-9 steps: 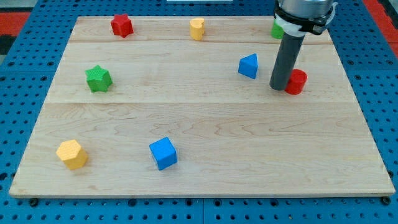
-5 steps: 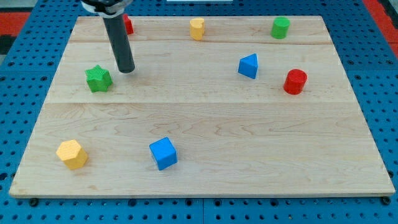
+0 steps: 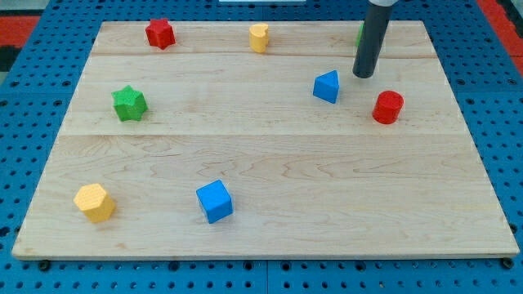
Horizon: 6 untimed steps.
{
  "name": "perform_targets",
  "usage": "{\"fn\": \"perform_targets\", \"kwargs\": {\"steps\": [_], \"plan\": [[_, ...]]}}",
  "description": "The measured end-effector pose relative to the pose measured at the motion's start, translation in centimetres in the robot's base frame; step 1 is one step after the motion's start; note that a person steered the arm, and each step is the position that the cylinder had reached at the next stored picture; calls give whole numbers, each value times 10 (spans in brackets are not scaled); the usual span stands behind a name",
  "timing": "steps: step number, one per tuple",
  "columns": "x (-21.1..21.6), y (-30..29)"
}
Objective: Move your arm towards the top center
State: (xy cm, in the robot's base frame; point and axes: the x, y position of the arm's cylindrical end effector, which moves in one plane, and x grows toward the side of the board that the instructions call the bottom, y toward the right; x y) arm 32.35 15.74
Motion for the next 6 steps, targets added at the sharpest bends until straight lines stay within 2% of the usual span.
{"fn": "perform_targets", "kwargs": {"steps": [2,3,6], "plan": [[-7,-14],[-9,-47],[-16,-46]]}}
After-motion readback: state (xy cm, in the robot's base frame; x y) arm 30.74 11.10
